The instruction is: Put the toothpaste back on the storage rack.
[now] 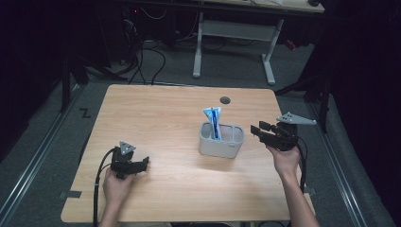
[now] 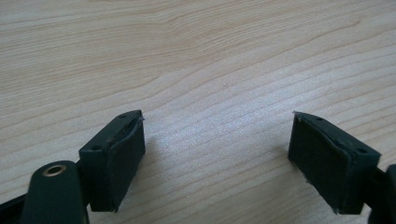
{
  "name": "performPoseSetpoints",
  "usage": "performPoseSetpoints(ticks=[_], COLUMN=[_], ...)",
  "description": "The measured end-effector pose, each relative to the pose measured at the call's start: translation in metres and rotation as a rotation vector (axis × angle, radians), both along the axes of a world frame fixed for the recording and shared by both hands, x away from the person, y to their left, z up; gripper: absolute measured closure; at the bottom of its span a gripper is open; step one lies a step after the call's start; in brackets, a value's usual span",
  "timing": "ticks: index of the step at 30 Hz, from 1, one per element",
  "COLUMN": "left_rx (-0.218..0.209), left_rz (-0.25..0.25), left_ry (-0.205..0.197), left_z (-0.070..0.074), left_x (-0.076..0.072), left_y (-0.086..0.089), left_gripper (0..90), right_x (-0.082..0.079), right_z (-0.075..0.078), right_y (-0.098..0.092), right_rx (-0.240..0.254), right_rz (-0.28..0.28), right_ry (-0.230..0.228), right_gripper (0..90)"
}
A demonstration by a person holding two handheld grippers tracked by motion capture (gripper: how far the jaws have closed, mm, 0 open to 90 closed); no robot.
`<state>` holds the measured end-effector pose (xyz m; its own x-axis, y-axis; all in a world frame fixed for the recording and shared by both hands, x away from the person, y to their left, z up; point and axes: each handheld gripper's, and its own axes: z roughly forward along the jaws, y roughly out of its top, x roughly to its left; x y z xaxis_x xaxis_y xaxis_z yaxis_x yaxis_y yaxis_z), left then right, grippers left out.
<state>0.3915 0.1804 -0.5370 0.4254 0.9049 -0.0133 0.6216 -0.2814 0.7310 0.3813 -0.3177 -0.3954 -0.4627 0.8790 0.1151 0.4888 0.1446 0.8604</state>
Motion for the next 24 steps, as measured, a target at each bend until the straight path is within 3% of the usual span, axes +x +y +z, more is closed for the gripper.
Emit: performPoseSetpoints(ticks=[19,24], left_rx=[-0.001,-0.001], left_rz=[0.0,0.0], left_ry=[0.0,0.0], left_z=[0.0,0.0], left_x=[0.0,0.0], left_y=[0.0,0.0], left_gripper=[18.9,18.9], right_x=[-0.014,-0.016], right_z=[-0.018,-0.021], right_y=[-0.019,-0.022], right_rx=[0.005,-0.016], right_rz=[-0.056,-0.061], right_ry=[0.002,0.009], right_gripper=[54.0,53.6])
